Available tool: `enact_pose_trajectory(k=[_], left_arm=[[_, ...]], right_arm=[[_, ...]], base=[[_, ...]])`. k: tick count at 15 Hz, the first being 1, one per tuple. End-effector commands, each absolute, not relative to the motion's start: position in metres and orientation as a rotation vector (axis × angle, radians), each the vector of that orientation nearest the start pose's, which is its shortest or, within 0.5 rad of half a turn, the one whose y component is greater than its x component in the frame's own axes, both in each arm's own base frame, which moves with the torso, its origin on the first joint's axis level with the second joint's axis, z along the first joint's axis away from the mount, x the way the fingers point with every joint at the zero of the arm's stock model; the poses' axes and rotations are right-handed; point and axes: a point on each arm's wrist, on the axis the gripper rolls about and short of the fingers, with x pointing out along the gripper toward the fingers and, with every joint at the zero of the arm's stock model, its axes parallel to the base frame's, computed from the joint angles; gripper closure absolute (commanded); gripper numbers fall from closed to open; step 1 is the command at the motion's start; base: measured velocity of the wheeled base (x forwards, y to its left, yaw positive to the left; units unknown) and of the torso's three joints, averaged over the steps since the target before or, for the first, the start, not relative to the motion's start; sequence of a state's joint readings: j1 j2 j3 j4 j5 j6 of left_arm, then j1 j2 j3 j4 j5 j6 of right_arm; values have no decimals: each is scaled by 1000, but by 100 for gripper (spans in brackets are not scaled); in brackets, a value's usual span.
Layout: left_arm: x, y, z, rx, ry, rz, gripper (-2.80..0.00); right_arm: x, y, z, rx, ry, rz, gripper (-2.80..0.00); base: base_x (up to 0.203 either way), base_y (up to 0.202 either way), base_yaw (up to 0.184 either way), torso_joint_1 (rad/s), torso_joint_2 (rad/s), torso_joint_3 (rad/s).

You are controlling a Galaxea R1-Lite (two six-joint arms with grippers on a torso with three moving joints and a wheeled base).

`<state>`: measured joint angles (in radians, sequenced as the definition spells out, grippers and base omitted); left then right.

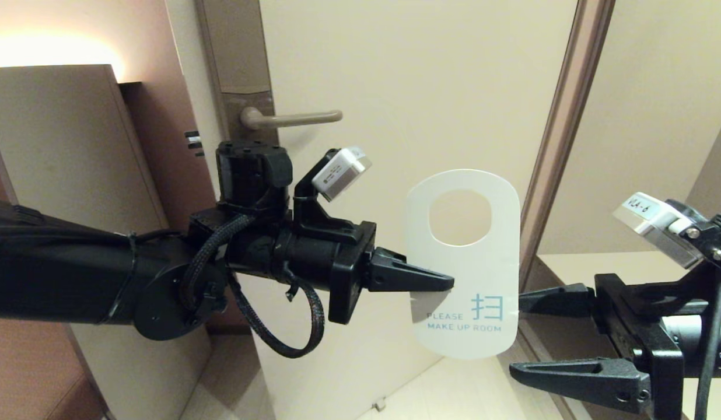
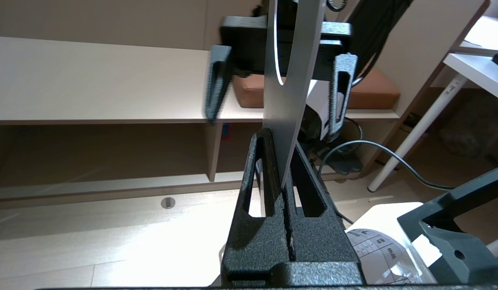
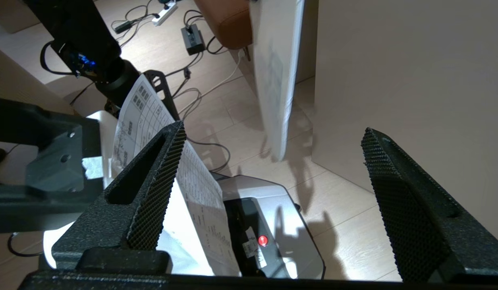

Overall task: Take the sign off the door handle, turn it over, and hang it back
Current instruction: Hand it to the other hand

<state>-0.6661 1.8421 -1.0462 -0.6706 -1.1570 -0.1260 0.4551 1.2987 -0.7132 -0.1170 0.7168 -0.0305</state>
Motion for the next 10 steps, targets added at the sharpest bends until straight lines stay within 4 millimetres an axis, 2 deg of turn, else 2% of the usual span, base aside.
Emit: enact_pose_trajectory(k=[1, 6, 10], left_arm=[[257, -233, 205, -124, 258, -1825, 0], [257, -233, 204, -125, 262, -1827, 0], [259, -235, 201, -125, 264, -1823, 0]], right_arm=[[175, 105, 211, 39, 488, 1170, -280], [177, 117, 216, 29, 476, 1215, -280], [178, 119, 221, 28, 459, 1221, -280]], base=[[0, 0, 0, 0, 0, 0], [0, 0, 0, 0, 0, 0], [0, 0, 0, 0, 0, 0]])
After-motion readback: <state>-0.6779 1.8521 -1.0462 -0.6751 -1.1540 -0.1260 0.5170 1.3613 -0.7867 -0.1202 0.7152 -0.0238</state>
